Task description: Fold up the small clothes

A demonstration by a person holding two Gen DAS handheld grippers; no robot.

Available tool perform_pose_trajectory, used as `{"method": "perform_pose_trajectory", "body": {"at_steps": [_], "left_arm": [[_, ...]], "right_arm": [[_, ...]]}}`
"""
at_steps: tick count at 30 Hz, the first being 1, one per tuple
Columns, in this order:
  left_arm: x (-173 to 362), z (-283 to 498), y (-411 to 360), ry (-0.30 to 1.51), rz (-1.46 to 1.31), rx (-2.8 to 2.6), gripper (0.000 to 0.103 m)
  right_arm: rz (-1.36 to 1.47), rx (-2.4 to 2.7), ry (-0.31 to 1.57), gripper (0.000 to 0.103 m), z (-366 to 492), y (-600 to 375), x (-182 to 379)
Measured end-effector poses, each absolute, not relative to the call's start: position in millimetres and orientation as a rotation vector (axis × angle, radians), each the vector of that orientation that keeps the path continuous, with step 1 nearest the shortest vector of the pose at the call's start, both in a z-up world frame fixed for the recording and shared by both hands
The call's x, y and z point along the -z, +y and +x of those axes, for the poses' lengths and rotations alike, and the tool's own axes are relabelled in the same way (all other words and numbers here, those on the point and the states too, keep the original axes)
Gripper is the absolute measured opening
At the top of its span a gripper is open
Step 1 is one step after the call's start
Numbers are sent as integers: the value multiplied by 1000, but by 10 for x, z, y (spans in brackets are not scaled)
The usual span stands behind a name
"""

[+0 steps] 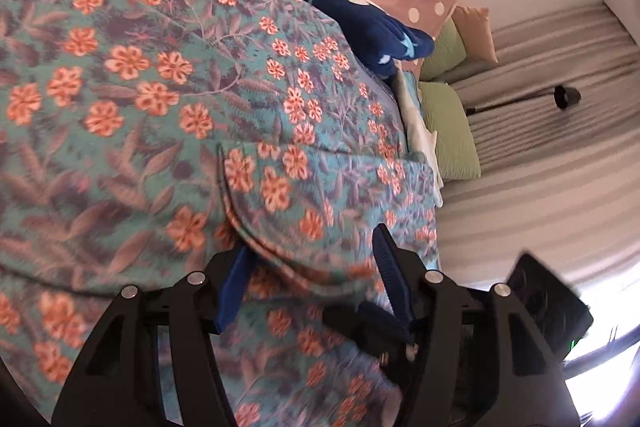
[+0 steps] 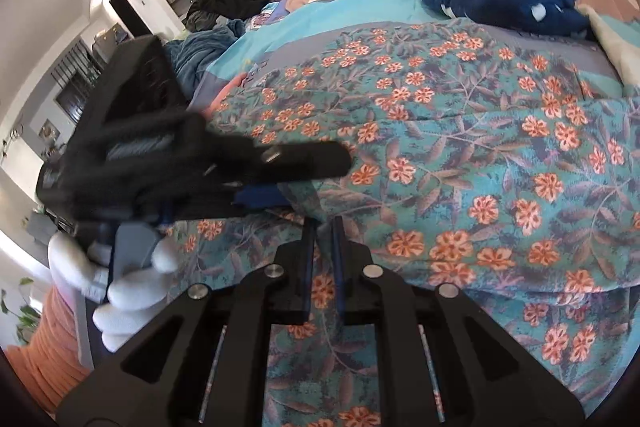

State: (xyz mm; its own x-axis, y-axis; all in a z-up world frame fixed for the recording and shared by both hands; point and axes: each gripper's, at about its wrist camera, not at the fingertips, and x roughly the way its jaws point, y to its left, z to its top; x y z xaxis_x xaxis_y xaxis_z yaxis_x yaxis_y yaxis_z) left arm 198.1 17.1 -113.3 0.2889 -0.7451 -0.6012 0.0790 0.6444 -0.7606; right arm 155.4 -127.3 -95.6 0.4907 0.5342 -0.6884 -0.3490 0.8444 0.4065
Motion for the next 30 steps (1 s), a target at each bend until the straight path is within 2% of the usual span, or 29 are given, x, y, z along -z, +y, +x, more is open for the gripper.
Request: {"method": "perform_pose_trajectory", "body": {"at_steps": [1, 2, 3, 4, 7, 10, 13, 17, 22, 30], "left_arm": [[1130, 2005, 146, 1148, -700, 609, 56], [1108, 2016, 126, 1131, -695, 614, 48], [1079, 2021, 98, 1114, -686, 630, 16], [1037, 2035, 53, 1101, -674, 657, 2], [831, 2032, 1, 1030, -619, 652, 2], [515, 2047, 99, 941, -585, 646, 2], [175, 2038, 407, 847, -581, 635, 2], [-152, 1931, 885, 744, -535, 562, 2], [-97, 1842, 1240, 742, -499, 467, 2], [217, 1893, 1481, 805, -505, 401, 3]], "right_arm": [[215, -543, 906, 11, 1540, -1264, 945], [211, -543, 904, 11, 1538, -1252, 947], [208, -543, 902, 12, 1533, -1245, 947], [205, -541, 899, 14, 1526, -1248, 940], [197, -525, 871, 19, 1461, -1318, 866], [199, -501, 828, 19, 1377, -1518, 735], [192, -431, 823, 19, 1327, -1759, 713], [214, -238, 901, 19, 1369, -2206, 948], [390, -145, 947, 16, 1376, -2604, 1211], [301, -110, 932, 20, 1366, -2444, 1150]]}}
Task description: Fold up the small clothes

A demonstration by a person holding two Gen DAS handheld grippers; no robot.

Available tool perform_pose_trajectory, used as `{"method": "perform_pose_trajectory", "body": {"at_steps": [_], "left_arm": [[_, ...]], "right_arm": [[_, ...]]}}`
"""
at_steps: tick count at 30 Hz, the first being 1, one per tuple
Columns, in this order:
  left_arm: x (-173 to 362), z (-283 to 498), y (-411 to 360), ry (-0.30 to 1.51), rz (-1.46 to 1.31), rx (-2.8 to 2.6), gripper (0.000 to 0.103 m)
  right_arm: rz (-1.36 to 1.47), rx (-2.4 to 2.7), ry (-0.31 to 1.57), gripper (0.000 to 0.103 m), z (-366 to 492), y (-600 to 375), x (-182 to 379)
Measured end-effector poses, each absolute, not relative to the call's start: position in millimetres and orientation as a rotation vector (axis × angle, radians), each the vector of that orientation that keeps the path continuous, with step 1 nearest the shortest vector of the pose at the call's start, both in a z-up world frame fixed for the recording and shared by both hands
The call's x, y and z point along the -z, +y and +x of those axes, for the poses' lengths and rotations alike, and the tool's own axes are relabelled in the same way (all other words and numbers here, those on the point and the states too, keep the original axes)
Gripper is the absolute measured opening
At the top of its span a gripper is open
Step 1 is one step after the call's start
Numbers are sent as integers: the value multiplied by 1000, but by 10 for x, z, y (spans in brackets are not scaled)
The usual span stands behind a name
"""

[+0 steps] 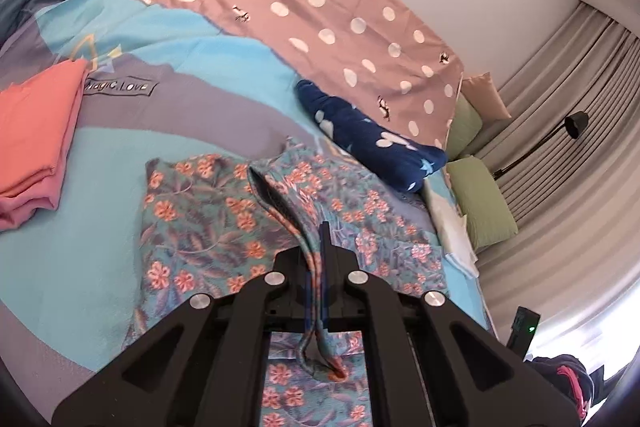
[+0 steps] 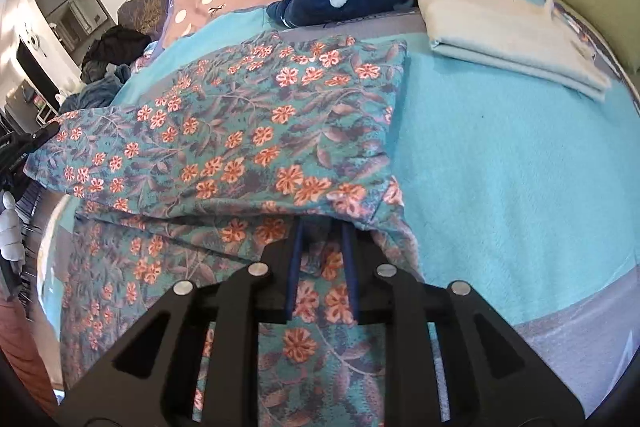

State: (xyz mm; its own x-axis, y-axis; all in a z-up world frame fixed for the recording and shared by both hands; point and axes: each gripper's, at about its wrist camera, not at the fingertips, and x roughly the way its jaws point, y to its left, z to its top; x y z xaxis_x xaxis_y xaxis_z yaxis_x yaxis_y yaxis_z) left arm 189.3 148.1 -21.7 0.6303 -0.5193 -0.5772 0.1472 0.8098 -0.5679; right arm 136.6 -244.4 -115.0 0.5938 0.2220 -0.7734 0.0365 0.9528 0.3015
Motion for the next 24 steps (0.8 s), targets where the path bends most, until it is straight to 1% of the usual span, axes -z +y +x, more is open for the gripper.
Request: {"method": "perform_pose_trajectory", "body": {"at_steps": [1, 2, 3, 4, 6, 10, 11, 13, 15, 16, 18, 20, 21, 23, 24], "left_arm": [[253, 1913, 1485, 814, -484, 378, 4], [284, 1924, 1518, 823, -465, 347, 9], [332, 1937, 1536, 835, -446, 303, 26], [380, 1940, 1573, 843, -426, 253, 35], [494, 1923, 1672, 857, -394, 168, 36], [623, 1875, 1723, 884, -394, 172, 36], [631, 1850, 1699, 886, -379, 180, 37], [660, 1825, 1603, 896, -340, 204, 44], [736, 1810, 1455, 921, -281, 221, 44], [796, 1821, 1390, 944, -251, 219, 44], [944, 1842, 1265, 980, -155, 177, 44], [925, 1803, 1194, 960, -95, 166, 46], [889, 1798, 1189, 960, -89, 172, 47], [775, 1818, 1255, 939, -101, 183, 49], [715, 1845, 1301, 924, -105, 171, 53]], "right_arm": [[305, -111, 933, 20, 1405, -2493, 1162], [309, -112, 933, 20, 1401, -2512, 1161], [311, -113, 932, 20, 1391, -2508, 1156], [310, -114, 931, 21, 1367, -2516, 1144], [304, -105, 928, 21, 1332, -2538, 1130], [302, -90, 924, 21, 1241, -2584, 1072], [303, -96, 916, 21, 1221, -2580, 1045], [293, -138, 878, 22, 1186, -2540, 943], [293, -175, 852, 22, 1175, -2498, 874], [286, -175, 858, 24, 1204, -2474, 867], [226, -112, 913, 25, 1290, -2435, 949], [194, -69, 990, 23, 1360, -2446, 1092], [214, -79, 998, 21, 1356, -2476, 1103], [277, -128, 974, 21, 1356, -2593, 1005], [307, -142, 954, 26, 1374, -2663, 942]]}}
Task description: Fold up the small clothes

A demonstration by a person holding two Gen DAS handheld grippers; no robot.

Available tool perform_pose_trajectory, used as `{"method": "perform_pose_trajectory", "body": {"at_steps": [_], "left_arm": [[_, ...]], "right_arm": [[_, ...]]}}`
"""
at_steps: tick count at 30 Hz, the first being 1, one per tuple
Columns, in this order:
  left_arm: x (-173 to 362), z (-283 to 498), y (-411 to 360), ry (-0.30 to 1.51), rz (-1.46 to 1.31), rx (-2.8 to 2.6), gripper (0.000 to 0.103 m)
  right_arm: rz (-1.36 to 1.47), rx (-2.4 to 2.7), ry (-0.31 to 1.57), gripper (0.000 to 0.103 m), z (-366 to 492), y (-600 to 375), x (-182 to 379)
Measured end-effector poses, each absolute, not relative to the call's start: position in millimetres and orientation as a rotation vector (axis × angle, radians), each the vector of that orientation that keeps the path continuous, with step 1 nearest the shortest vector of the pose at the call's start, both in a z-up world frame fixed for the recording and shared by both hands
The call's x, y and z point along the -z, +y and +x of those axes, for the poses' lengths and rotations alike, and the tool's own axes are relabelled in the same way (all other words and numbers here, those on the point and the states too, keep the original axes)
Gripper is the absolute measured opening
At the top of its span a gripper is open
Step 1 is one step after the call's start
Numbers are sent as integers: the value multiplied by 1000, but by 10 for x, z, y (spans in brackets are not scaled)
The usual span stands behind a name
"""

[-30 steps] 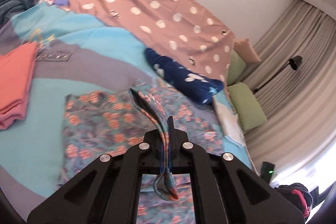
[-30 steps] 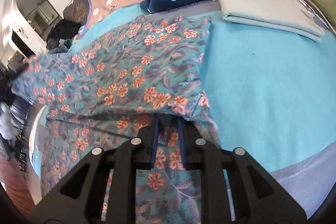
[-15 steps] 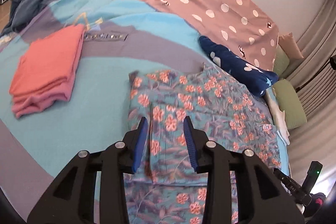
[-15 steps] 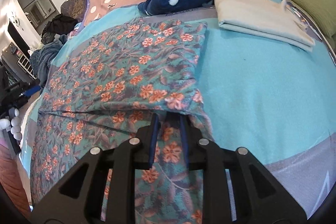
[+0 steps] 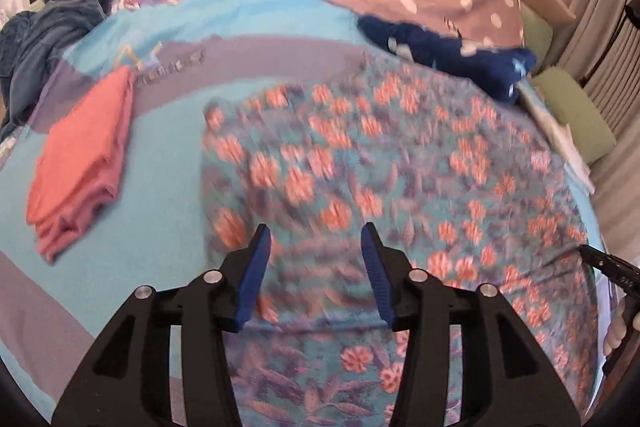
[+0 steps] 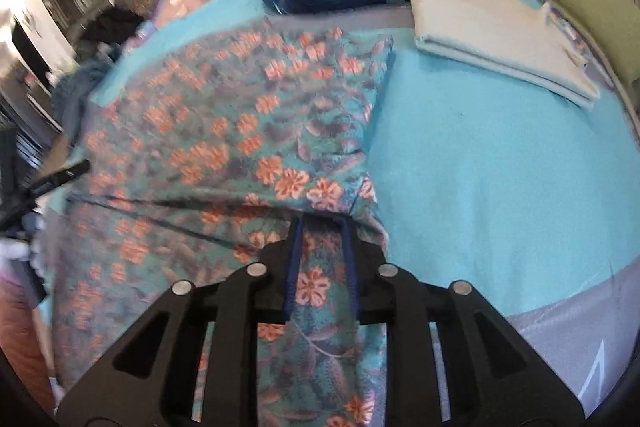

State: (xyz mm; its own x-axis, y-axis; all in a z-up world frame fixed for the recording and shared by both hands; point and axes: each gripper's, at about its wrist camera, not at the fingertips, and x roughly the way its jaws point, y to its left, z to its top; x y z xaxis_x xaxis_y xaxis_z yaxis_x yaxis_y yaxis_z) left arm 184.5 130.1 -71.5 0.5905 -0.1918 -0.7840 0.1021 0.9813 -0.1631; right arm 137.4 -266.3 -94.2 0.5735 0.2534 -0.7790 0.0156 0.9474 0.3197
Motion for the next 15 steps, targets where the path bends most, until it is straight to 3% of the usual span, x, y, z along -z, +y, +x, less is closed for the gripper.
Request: {"method": "perform_pose_trajectory", "body": {"at_steps": [1, 3, 6, 11, 15], "left_arm": [[663, 1878, 1347, 910, -110, 154, 56], [554, 1995, 1488, 882, -139, 112, 58], [526, 2209, 1649, 889, -197, 115, 62], [793, 2370, 1872, 974, -248, 42, 64], [1046, 2402, 1966, 1034, -370, 159, 68]], "right_arm": [[330, -125, 917, 41, 1408, -2756, 836], [312, -92, 873, 54, 1510, -2864, 694], [289, -118, 886, 61, 1796, -2967, 682], [466, -131, 988, 61, 2246, -3237, 1070], [567, -163, 966, 65, 2444, -3365, 1214]]}}
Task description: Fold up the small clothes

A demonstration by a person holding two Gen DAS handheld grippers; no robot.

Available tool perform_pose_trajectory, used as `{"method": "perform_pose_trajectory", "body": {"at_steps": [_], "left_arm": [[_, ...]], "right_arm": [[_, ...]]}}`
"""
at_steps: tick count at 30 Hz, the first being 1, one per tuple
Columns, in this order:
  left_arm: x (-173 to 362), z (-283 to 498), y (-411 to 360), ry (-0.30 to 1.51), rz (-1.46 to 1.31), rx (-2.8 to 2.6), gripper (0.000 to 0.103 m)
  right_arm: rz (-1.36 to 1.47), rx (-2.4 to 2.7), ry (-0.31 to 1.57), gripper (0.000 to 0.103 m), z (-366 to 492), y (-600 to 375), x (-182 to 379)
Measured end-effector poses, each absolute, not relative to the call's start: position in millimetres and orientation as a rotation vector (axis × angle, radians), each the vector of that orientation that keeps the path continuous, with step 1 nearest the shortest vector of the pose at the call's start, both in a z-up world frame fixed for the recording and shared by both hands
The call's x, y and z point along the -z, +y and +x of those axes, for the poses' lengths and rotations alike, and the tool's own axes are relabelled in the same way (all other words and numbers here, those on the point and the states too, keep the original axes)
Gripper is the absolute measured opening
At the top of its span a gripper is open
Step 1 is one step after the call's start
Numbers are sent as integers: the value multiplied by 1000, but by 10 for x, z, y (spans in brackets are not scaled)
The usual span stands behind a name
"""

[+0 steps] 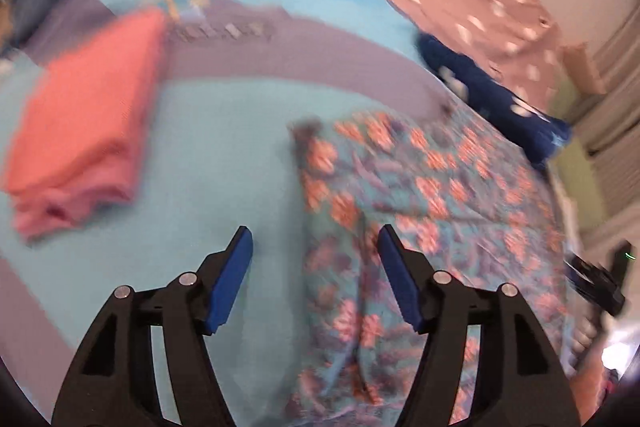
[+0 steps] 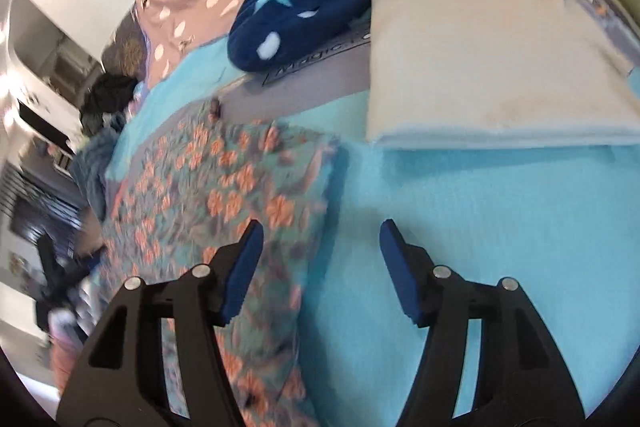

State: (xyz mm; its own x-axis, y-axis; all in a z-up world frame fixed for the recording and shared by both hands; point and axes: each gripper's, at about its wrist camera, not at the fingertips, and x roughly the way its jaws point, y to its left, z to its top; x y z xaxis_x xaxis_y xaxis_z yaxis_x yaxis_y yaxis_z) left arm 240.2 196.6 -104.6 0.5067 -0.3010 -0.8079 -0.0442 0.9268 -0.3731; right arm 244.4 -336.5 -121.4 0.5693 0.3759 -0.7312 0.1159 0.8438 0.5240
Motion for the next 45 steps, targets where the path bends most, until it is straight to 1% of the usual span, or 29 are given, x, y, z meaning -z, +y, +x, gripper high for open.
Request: {"method": "perform_pose_trajectory", "body": {"at_steps": [1, 5, 6, 7, 8, 9, 10, 13, 15, 17, 18, 19, 20, 21, 23, 26, 28, 29, 31, 32, 34, 40, 45], "left_arm": [[1031, 2394, 1926, 1010, -334, 166, 68], [991, 2502, 1792, 988, -288, 172, 68], [982, 2555, 1759, 980, -276, 160, 64], [978, 2604, 1739, 976, -272, 153, 50], [982, 2662, 1719, 973, -268, 149, 37], [975, 2697, 1697, 965, -266, 147, 5], [957, 2709, 1685, 956, -263, 145, 4], [948, 2650, 1633, 910, -191, 112, 4], [1002, 2645, 1605, 904, -144, 114, 5], [970, 2635, 1607, 893, -151, 101, 9], [929, 2617, 1605, 883, -153, 91, 9], [895, 2592, 1599, 875, -147, 82, 12], [830, 2547, 1571, 858, -118, 55, 15], [773, 2510, 1540, 839, -90, 36, 21], [620, 2413, 1446, 791, -51, 35, 23], [423, 2280, 1273, 758, -84, 122, 25], [350, 2193, 1091, 757, -107, 202, 30], [333, 2154, 947, 767, -118, 255, 31], [352, 2115, 642, 805, -126, 357, 33], [375, 2100, 434, 831, -118, 413, 33], [404, 2088, 42, 860, -86, 492, 35], [511, 2186, -1397, 964, 25, 711, 35], [717, 2330, -2168, 1078, 62, 791, 35]], "right_arm": [[582, -174, 958, 67, 2477, -3376, 1220], [594, -172, 954, 67, 2664, -3349, 1214], [573, -166, 955, 67, 2708, -3311, 1204], [542, -155, 955, 57, 2753, -3263, 1188], [515, -147, 957, 43, 2781, -3229, 1179], [498, -137, 965, 3, 2812, -3203, 1182], [499, -120, 963, 3, 2815, -3203, 1178], [502, -88, 904, 3, 2754, -3254, 1130], [470, -92, 926, 5, 2779, -3241, 1216], [488, -113, 931, 7, 2753, -3268, 1271], [513, -126, 926, 14, 2705, -3303, 1253], [545, -149, 914, 24, 2627, -3340, 1217], [549, -160, 904, 29, 2554, -3361, 1183], [531, -160, 898, 31, 2465, -3371, 1137], [479, -167, 904, 31, 2257, -3365, 1084], [450, -219, 934, 31, 1945, -3301, 1074], [419, -262, 945, 31, 1768, -3214, 1079], [391, -281, 952, 31, 1658, -3135, 1090], [337, -285, 960, 38, 1507, -3020, 1113], [302, -271, 965, 39, 1441, -2967, 1147], [260, -248, 952, 38, 1378, -2906, 1190], [291, -221, 898, 36, 1302, -2952, 1273], [341, -241, 871, 36, 1267, -3031, 1313]]}}
